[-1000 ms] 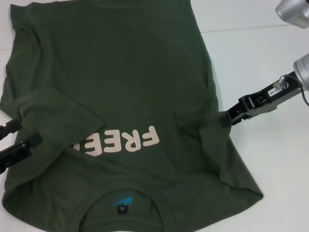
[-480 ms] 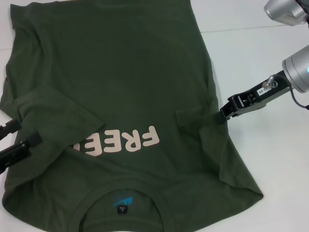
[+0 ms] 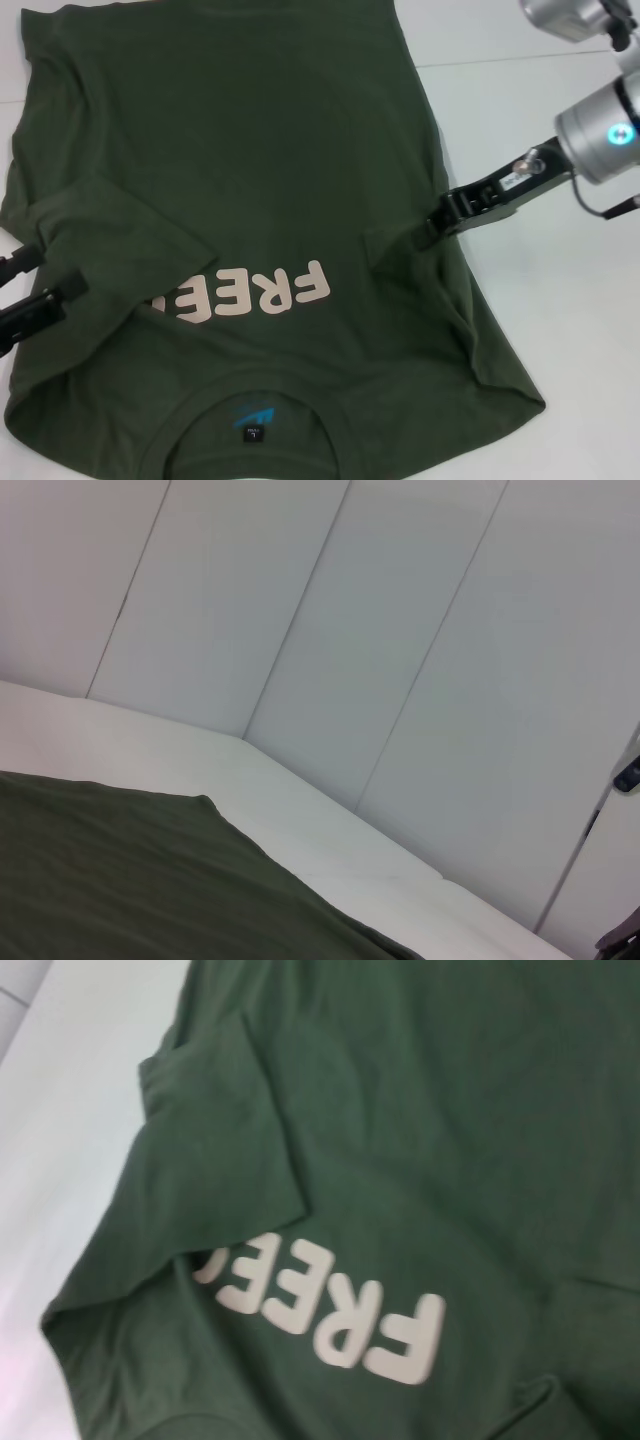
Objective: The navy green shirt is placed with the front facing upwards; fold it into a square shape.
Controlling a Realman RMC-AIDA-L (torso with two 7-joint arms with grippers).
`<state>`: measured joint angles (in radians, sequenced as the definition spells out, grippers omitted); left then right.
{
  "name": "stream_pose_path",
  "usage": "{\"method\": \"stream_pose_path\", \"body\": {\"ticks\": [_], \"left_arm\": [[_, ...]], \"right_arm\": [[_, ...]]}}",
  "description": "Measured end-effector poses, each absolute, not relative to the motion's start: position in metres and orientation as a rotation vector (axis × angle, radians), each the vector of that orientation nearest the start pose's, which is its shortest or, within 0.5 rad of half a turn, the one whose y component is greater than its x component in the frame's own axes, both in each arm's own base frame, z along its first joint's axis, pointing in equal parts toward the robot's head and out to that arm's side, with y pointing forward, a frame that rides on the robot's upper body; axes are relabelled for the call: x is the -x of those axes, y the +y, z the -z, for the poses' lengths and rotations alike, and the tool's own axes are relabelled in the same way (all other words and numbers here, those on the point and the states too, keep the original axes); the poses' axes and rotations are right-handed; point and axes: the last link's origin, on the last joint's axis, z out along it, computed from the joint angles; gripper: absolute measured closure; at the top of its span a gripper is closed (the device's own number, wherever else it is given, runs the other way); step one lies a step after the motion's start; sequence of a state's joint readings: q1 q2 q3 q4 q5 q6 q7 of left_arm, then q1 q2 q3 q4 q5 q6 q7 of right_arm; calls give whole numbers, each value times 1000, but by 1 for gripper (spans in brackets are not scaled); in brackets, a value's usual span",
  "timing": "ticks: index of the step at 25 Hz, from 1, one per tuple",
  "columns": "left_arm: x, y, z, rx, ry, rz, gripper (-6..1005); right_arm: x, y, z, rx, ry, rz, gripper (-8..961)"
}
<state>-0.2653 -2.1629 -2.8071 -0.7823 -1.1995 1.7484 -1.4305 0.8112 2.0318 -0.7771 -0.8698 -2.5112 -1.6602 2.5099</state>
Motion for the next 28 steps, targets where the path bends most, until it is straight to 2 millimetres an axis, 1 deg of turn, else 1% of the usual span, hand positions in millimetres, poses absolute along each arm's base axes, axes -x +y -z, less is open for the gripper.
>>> {"method": "stream_pose_path", "body": {"ticks": [1,2,6,10,12,19,23,25,28], "left_arm": [[322,249,-42,2282,-916,999,111],[322,249,-42,2282,-916,999,111],[322,249,-42,2281,-914,997,111],[323,248,-42,2274,-917,996,111],[324,248,-43,2267,-918,996,112],[325,247,-43,2265,-921,997,112],[324,247,-43,2267,-923,1000,112],[324,247,-43,2267,-923,1001,113],[324,247,-43,2270,-922,1004,113]], "right_arm": [[-201,382,-17,2572,1601,33,907],[-201,382,-17,2572,1601,33,902],[-190,378,8,2645,1587,67,886],[-189,372,27,2702,1614,120,869],[-189,370,31,2712,1619,138,860],[-195,372,25,2674,1650,103,831],[-198,374,22,2661,1647,95,743],[-198,376,15,2656,1628,76,700],[-199,380,-5,2660,1570,-6,634]]}}
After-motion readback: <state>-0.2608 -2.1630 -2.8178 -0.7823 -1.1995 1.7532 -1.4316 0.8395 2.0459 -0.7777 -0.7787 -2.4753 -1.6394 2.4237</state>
